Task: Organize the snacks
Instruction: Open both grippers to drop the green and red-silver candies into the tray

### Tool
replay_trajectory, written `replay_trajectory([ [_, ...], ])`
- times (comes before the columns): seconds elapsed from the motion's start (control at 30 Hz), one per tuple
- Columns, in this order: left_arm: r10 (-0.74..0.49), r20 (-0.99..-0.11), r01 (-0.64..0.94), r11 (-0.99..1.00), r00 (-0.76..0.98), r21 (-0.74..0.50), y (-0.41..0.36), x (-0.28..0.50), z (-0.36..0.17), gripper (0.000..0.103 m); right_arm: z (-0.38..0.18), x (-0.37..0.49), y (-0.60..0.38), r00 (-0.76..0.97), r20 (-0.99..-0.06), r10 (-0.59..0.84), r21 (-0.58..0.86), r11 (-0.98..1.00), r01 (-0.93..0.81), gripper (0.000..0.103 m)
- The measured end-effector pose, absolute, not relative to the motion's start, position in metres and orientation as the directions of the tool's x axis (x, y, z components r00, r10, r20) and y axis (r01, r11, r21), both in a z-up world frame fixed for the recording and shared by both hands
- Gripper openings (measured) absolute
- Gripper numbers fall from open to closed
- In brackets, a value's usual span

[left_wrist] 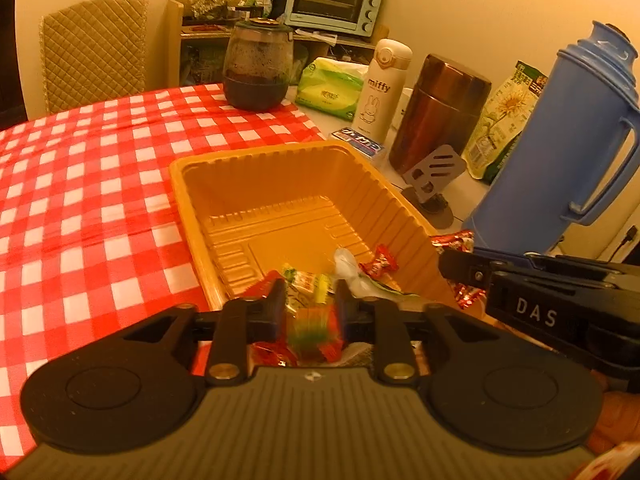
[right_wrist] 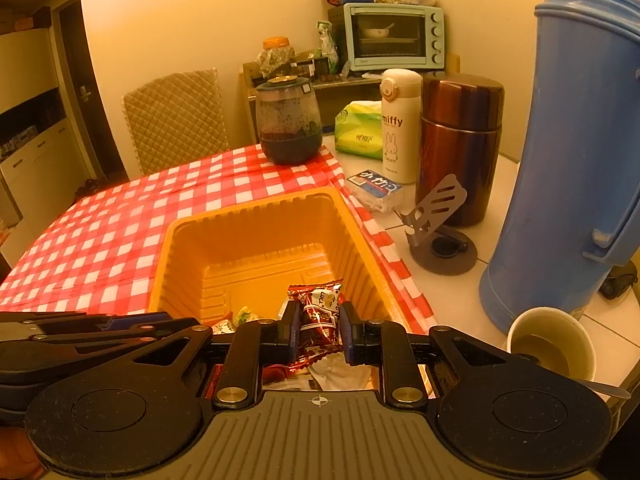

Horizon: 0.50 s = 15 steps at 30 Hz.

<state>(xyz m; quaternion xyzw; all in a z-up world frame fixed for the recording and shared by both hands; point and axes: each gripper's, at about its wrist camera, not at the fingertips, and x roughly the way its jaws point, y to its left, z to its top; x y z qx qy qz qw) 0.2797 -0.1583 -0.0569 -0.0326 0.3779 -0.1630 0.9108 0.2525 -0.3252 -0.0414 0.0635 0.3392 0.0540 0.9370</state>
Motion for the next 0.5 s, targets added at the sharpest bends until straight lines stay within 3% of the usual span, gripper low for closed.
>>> replay_trajectory([
  [0.5, -0.253, -0.670, 0.177, 0.967, 0.698, -0.182, -0.122, 0.253, -0.050, 0.040, -0.042, 0.252, -0.321, 0.756, -0.628, 0.185, 0.185, 0.979, -0.086, 0.022],
])
